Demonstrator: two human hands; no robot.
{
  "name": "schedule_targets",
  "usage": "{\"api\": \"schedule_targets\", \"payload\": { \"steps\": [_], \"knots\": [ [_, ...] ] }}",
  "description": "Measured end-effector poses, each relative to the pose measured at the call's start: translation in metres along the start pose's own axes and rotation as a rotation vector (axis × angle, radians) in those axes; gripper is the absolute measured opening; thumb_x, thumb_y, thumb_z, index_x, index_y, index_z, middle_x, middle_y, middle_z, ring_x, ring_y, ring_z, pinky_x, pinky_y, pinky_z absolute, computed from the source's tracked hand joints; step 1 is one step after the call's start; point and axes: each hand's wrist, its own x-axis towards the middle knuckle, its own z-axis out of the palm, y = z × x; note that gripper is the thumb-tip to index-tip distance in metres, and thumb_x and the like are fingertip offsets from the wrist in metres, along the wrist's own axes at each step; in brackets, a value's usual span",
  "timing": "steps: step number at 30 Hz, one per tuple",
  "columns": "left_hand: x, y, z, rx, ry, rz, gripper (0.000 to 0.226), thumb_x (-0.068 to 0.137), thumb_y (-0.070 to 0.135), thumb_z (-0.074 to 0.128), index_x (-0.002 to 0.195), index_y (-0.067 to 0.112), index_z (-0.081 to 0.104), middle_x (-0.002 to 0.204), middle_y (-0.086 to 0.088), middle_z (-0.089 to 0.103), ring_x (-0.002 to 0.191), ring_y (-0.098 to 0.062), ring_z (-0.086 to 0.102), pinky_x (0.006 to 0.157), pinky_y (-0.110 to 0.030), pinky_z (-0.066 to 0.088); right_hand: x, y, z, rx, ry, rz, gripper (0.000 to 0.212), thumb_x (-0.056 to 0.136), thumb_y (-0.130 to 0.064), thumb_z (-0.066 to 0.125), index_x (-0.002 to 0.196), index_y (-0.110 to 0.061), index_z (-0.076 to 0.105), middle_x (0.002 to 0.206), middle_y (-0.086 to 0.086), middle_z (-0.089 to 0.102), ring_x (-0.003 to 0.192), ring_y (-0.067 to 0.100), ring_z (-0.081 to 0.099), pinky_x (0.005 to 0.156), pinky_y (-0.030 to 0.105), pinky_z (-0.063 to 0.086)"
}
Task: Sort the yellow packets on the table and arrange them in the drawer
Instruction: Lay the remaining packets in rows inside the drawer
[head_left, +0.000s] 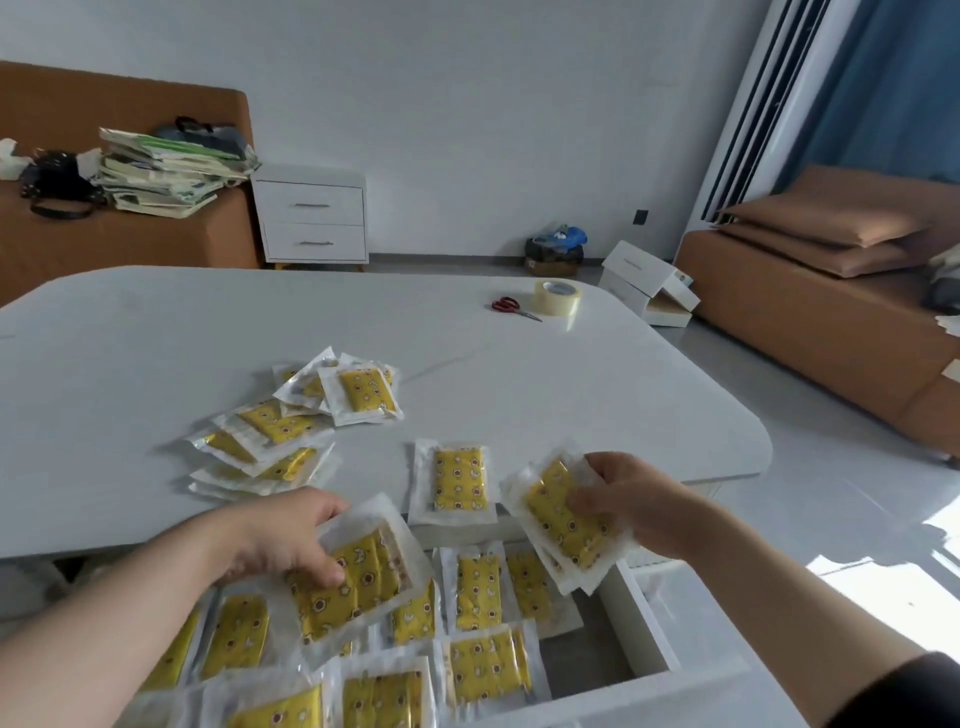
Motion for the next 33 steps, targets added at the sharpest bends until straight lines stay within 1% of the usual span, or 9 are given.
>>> {"api": "schedule_targets", "payload": {
  "steps": [3,6,9,13,18,21,24,27,33],
  "knots": [
    [0.014,0.001,0.016,0.233,-0.101,-0.024,0.03,0.074,0.004,0.079,0.097,0.019,0.068,0.091,0.001,0.075,0.083,-0.011,0.072,0.069,-0.023,0.057,-0.001,0.011,-0.003,-0.245,-0.069,0.025,0.021,0.083,0.0,0.068,0.099,-0.013,0.072,0.096,0.007,0.076,0.091,0.026,0.073,0.084,0.039,0.06],
    [0.032,-0.001,0.031,0.364,-0.156,-0.054,0.028,0.075,0.011,0.08,0.089,0.028,0.063,0.085,0.012,0.068,0.071,0.002,0.063,0.057,-0.011,0.047,0.001,0.019,0.003,-0.389,-0.186,0.046,0.023,0.08,0.001,0.067,0.092,-0.017,0.07,0.088,-0.001,0.074,0.084,0.018,0.072,0.075,0.029,0.058],
    [0.049,-0.007,0.051,0.434,-0.226,-0.094,0.033,0.076,0.012,0.08,0.09,0.033,0.06,0.089,0.013,0.065,0.081,-0.004,0.064,0.06,-0.014,0.046,0.009,0.027,0.015,-0.512,-0.274,0.059,0.019,0.077,-0.001,0.067,0.086,-0.019,0.068,0.084,-0.002,0.072,0.081,0.018,0.07,0.073,0.03,0.058],
    [0.06,-0.013,0.078,0.549,-0.261,-0.121,0.052,0.077,0.014,0.08,0.124,0.023,0.059,0.112,0.007,0.063,0.102,-0.015,0.061,0.075,-0.021,0.046,0.021,0.032,0.034,-0.7,-0.318,0.059,0.023,0.078,-0.009,0.07,0.075,-0.03,0.061,0.08,-0.009,0.067,0.074,0.012,0.064,0.065,0.024,0.049],
    [0.06,-0.023,0.098,0.583,-0.249,-0.165,0.084,0.081,0.013,0.077,0.151,0.016,0.031,0.151,-0.003,0.042,0.129,-0.024,0.051,0.089,-0.022,0.048,0.032,0.04,0.06,-0.806,-0.377,0.077,0.026,0.078,-0.011,0.074,0.074,-0.03,0.057,0.074,-0.01,0.059,0.064,0.009,0.054,0.057,0.02,0.043],
    [0.058,-0.027,0.1,0.597,-0.245,-0.16,0.078,0.081,0.014,0.077,0.148,0.017,0.037,0.143,-0.004,0.05,0.119,-0.023,0.058,0.07,-0.017,0.047,0.036,0.046,0.076,-0.887,-0.437,0.079,0.022,0.078,-0.016,0.074,0.091,-0.028,0.06,0.081,-0.01,0.057,0.074,0.014,0.054,0.066,0.026,0.045],
    [0.056,-0.033,0.099,0.66,-0.207,-0.099,0.065,0.079,0.021,0.077,0.138,0.02,0.049,0.133,0.0,0.056,0.114,-0.02,0.058,0.082,-0.023,0.047,0.039,0.051,0.088,-0.921,-0.49,0.068,0.037,0.079,-0.019,0.074,0.114,-0.025,0.063,0.095,-0.008,0.058,0.084,0.016,0.056,0.074,0.029,0.044],
    [0.055,-0.041,0.099,0.651,-0.172,-0.076,0.045,0.081,0.028,0.072,0.122,0.029,0.055,0.119,0.006,0.058,0.104,-0.015,0.059,0.089,-0.032,0.053,0.04,0.057,0.099,-0.922,-0.53,0.065,0.03,0.08,-0.02,0.076,0.108,-0.027,0.066,0.089,-0.011,0.057,0.083,0.014,0.053,0.075,0.028,0.043],
    [0.054,-0.049,0.1,0.637,-0.07,-0.006,0.007,0.09,0.034,0.06,0.096,0.031,0.06,0.094,0.008,0.062,0.084,-0.012,0.061,0.068,-0.03,0.05,0.044,0.07,0.12,-0.958,-0.533,0.07,0.039,0.087,-0.022,0.073,0.125,-0.018,0.064,0.101,-0.004,0.059,0.091,0.018,0.055,0.082,0.029,0.045]
  ]
}}
